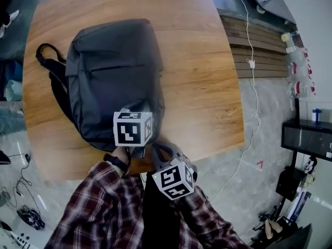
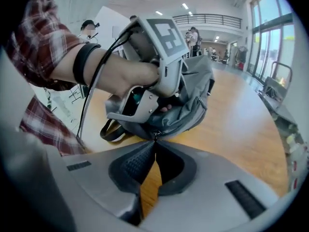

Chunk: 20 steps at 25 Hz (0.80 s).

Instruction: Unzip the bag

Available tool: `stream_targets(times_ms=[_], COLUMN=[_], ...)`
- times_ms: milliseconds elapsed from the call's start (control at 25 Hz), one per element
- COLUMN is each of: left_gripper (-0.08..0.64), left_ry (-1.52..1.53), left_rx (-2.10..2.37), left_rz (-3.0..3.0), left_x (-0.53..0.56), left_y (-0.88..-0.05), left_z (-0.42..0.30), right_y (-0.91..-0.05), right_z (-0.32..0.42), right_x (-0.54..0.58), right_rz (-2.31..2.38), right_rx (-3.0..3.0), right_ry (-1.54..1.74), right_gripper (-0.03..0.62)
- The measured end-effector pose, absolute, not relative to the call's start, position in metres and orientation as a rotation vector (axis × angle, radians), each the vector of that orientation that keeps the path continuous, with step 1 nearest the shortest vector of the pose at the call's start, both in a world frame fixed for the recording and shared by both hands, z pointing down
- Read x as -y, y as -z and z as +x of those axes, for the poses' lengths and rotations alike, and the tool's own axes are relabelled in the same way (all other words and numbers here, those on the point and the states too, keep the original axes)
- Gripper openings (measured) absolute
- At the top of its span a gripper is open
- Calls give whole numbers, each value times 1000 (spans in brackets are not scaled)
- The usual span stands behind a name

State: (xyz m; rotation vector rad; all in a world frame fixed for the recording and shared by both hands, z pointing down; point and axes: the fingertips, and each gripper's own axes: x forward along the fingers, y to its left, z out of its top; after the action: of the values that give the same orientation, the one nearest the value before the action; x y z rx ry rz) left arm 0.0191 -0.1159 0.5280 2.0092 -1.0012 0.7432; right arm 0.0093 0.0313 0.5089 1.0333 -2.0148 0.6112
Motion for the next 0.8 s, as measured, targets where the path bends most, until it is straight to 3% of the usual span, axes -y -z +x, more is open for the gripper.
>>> stream_targets(times_ms=[160,520,800], left_gripper=[8,8,8], left_ry=[-748,-1276,-1080], left_rx=[884,314,551], left_rz=[2035,2381,2231], left_x=[111,52,40], left_y=[-522,-517,-515], left_z=[26,21,30], right_y=[-510,-511,-510], right_z=[33,88,110], right_x=[-27,-3,41], right_rz=[1097,1182,1137], right_rx=[1976,1897,1881], right_ry=[-574,-463,-304], right_gripper=[18,18,18])
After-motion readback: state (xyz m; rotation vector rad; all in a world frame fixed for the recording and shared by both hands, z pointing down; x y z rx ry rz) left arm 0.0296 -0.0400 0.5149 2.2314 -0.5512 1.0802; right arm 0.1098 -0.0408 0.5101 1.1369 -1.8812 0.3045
